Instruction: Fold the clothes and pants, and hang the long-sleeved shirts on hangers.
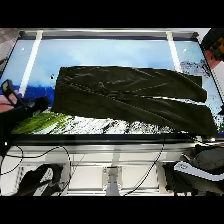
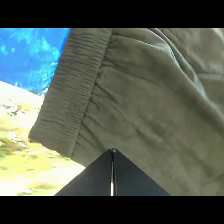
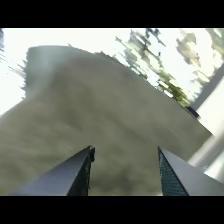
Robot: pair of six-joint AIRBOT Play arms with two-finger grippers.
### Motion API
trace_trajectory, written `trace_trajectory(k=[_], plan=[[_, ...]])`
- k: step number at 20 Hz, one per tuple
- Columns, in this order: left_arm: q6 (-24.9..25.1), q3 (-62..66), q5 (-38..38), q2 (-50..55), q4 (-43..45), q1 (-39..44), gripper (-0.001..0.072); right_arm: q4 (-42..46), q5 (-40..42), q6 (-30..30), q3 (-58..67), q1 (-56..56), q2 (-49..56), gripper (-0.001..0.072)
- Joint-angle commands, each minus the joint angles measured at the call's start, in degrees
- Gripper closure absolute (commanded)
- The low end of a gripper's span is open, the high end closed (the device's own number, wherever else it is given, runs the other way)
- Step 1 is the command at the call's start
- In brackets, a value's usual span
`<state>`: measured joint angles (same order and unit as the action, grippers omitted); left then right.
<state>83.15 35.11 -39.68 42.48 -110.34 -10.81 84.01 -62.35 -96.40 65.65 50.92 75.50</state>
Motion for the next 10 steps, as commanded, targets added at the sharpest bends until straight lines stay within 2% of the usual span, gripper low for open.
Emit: trace_trajectory(k=[1, 6, 7, 8, 9, 10], plan=[[-10.0, -7.1, 3.9, -6.1, -0.8, -0.2, 0.068, -9.0, 0.3, 0.1, 5.0, 0.0, 0.0, 0.0265], [-10.4, -8.3, 5.6, -6.5, -0.3, -0.2, 0.0659, -12.2, -1.1, 5.4, 5.9, -1.8, 0.0, 0.0265], [-10.4, -8.3, 6.5, -5.7, -0.3, -0.2, 0.0497, -12.2, -1.0, 5.7, 5.9, -2.4, 0.0, 0.0266], [-10.5, -8.3, 6.6, -4.7, -0.3, -0.2, 0.0189, -12.2, -0.5, 5.8, 5.9, -3.1, 0.0, 0.0266], [-13.5, -8.3, 6.3, -3.4, -0.3, -0.3, 0.0059, -12.2, 0.0, 6.0, 5.9, -3.7, 0.0, 0.0266], [-17.8, -8.3, 6.3, -2.0, -0.3, -0.3, 0.0061, -12.2, 0.3, 6.1, 5.9, -4.3, 0.0, 0.0266]])
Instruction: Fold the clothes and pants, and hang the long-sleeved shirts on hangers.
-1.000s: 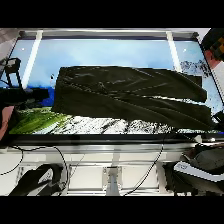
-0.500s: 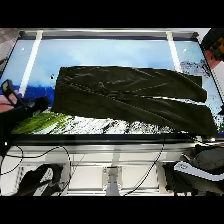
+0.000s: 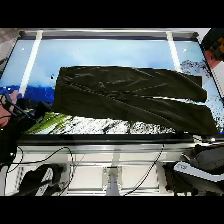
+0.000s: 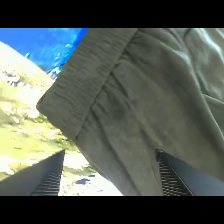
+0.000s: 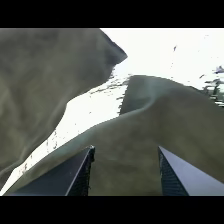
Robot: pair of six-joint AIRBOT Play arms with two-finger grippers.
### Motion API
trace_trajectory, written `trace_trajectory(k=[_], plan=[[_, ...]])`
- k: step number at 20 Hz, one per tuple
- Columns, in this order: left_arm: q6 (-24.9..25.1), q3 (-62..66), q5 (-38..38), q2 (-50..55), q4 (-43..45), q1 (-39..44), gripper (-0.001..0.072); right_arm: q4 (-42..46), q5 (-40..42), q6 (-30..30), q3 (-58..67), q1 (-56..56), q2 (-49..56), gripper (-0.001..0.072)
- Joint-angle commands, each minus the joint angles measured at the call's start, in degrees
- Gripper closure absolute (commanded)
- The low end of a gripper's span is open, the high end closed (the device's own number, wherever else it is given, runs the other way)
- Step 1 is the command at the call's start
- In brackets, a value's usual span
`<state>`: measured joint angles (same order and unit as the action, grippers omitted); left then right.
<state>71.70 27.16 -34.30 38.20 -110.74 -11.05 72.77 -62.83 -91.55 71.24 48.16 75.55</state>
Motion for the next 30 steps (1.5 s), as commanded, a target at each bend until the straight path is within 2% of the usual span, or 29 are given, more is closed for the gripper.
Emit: trace_trajectory(k=[1, 2, 3, 4, 7, 9, 11, 13, 15, 16, 22, 24, 30], plan=[[-10.1, -0.3, 0.9, 3.9, 0.0, 0.0, 0.0061, -1.0, 1.0, 1.3, 0.3, -2.3, 0.0, 0.0266], [-12.5, -0.3, 1.0, 6.0, -0.5, 0.0, 0.0065, -0.9, 1.1, 1.3, 0.3, -2.9, 0.0, 0.0266], [-12.6, -0.3, 1.2, 8.0, -0.8, 0.0, 0.0071, -0.9, 1.4, 1.3, 0.3, -3.3, 0.0, 0.0266], [-12.6, -0.3, 1.5, 10.1, -1.1, 0.0, 0.0109, -0.9, 1.5, 1.3, 0.3, -3.7, 0.0, 0.0266], [-12.6, -0.3, 6.3, 15.1, -3.8, 0.0, 0.0128, -0.9, 1.7, 1.4, 0.3, -3.9, 0.0, 0.0266], [-12.6, -0.3, 8.8, 17.7, -7.3, 0.0, 0.0128, -0.9, 1.8, 1.4, 0.3, -3.9, 0.0, 0.0266], [-12.6, -0.3, 8.9, 20.0, -7.6, 0.0, 0.0128, -0.9, 1.8, 1.3, 0.3, -3.9, 0.0, 0.0266], [-12.6, -0.3, 12.2, 21.7, -7.6, 0.0, 0.0133, -0.9, 1.6, 1.4, 0.3, -3.9, 0.0, 0.0266], [-12.6, -0.2, 17.1, 22.7, -7.7, 0.0, 0.0242, -0.9, 1.3, 1.3, 0.3, -3.9, 0.0, 0.0266], [-12.6, -0.2, 18.4, 23.1, -7.8, 0.0, 0.0243, -1.0, 1.1, 1.3, 0.3, -3.9, 0.0, 0.0266], [-12.6, -0.1, 18.2, 26.8, -8.3, 0.5, 0.0243, -1.1, 0.5, 1.3, 0.3, -3.9, 0.0, 0.0266], [-12.6, -0.1, 19.2, 26.9, -8.3, 0.6, 0.0299, -1.2, 0.4, 1.3, 0.3, -3.9, 0.0, 0.0266], [-13.0, 1.9, 20.4, 30.7, -8.5, 1.0, 0.0302, -3.2, 0.3, 1.3, 0.3, -3.9, 0.0, 0.0266]])
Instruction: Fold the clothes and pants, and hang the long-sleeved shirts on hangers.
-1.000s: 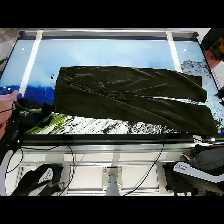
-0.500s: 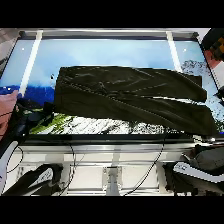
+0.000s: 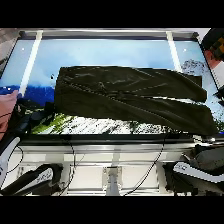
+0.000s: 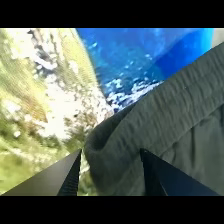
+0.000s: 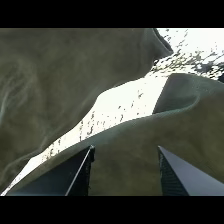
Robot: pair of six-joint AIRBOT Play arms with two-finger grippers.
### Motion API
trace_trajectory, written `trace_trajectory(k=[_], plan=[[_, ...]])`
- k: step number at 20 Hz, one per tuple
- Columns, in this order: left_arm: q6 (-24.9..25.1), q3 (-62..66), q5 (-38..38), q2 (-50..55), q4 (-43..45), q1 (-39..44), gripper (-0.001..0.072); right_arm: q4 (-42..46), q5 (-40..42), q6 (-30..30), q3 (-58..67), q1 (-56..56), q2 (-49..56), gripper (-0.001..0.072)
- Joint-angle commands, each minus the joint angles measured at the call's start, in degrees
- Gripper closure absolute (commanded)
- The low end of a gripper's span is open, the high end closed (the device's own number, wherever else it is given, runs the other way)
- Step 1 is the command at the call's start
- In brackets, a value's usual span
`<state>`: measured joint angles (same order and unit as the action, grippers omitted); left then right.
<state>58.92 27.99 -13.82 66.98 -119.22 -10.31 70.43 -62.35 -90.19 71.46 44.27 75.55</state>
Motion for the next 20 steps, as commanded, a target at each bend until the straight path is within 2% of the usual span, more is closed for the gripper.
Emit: trace_trajectory(k=[1, 3, 4, 5, 7, 10, 13, 15, 20], plan=[[-0.2, 1.7, -0.1, 2.3, 0.0, 0.4, 0.0385, -1.2, -0.4, 0.0, 0.1, 0.0, 0.0, 0.0266], [-0.2, 2.8, -0.1, 2.3, 0.1, 0.4, 0.066, -1.4, -1.1, 0.0, 0.1, 0.0, 0.0, 0.0267], [-0.2, 3.3, -0.1, 2.3, 0.3, 0.4, 0.0677, -1.4, -1.4, 0.0, 0.1, 0.0, 0.0, 0.0269], [-0.1, 3.8, 0.0, 2.1, 0.9, 0.2, 0.0678, -1.4, -1.5, 0.0, 0.1, 0.0, 0.0, 0.0326], [0.7, 4.1, -0.1, 0.6, 5.0, -0.7, 0.0679, -1.5, -2.4, -0.1, 0.1, 0.0, 0.0, 0.0677], [0.6, 4.1, -3.7, -3.7, 15.4, -3.7, 0.068, -1.9, -2.9, 1.7, 0.0, 0.0, 0.0, 0.07], [0.6, 4.0, -9.1, -8.9, 23.7, -8.0, 0.0681, -7.8, -5.6, 4.5, -2.1, 0.0, 0.0, 0.0702], [0.6, 4.0, -12.2, -12.5, 26.2, -10.6, 0.068, -11.2, -6.5, 6.0, -6.4, 0.0, -0.2, 0.0702], [0.7, 3.9, -21.3, -20.9, 31.8, -11.7, 0.0681, -12.0, -4.1, 7.0, -21.0, 2.4, -6.1, 0.0701]])
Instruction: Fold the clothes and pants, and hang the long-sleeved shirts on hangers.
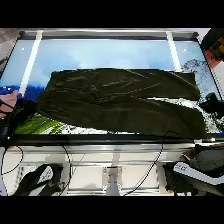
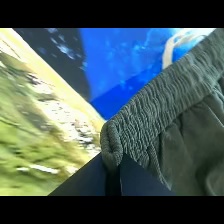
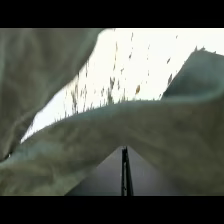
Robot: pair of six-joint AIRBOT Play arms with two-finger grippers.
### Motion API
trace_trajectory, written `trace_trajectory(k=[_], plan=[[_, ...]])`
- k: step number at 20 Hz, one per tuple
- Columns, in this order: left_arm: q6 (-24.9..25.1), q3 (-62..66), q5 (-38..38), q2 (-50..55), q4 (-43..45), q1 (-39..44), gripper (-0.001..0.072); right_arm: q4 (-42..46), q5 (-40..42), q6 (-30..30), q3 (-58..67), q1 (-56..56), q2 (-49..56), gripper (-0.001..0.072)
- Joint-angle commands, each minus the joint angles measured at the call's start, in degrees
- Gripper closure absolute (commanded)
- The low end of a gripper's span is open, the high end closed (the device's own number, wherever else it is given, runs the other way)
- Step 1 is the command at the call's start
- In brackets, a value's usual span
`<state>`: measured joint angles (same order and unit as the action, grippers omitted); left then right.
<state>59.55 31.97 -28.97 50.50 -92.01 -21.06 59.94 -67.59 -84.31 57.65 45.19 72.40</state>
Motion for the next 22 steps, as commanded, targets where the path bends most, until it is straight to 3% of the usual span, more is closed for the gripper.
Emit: trace_trajectory(k=[1, 3, 5, 6, 7, 8, 11, 22], plan=[[0.0, -0.1, -7.5, -5.7, 5.1, -0.9, 0.0681, -1.6, 1.1, 1.1, -9.9, 3.3, -4.8, 0.0701], [0.0, -0.1, -8.9, -7.6, 5.0, -0.9, 0.068, -0.5, -1.5, 1.1, -13.5, 7.1, -8.7, 0.0699], [0.0, -0.1, -9.0, -8.8, 5.0, -0.9, 0.0681, 7.0, -4.6, 0.4, -14.2, 9.9, -11.5, 0.0694], [0.1, -0.1, -9.0, -9.0, 5.0, -0.9, 0.068, 10.1, -6.2, -4.7, -14.2, 10.6, -12.1, 0.0653], [1.2, -0.1, -8.9, -9.1, 5.0, -0.9, 0.068, 11.6, -7.9, -9.9, -14.2, 10.9, -12.2, 0.0471], [2.5, -0.1, -9.0, -9.1, 5.0, -0.9, 0.068, 12.0, -10.0, -9.6, -14.2, 10.9, -12.2, 0.0294], [3.9, -0.1, -8.9, -9.1, 5.0, -0.9, 0.068, 12.2, -14.9, -9.7, -14.2, 10.9, -11.9, 0.018], [3.9, -0.1, -8.9, -9.2, 5.0, -0.9, 0.068, 13.1, -8.7, -17.9, -14.8, 12.3, -5.1, 0.0166]])
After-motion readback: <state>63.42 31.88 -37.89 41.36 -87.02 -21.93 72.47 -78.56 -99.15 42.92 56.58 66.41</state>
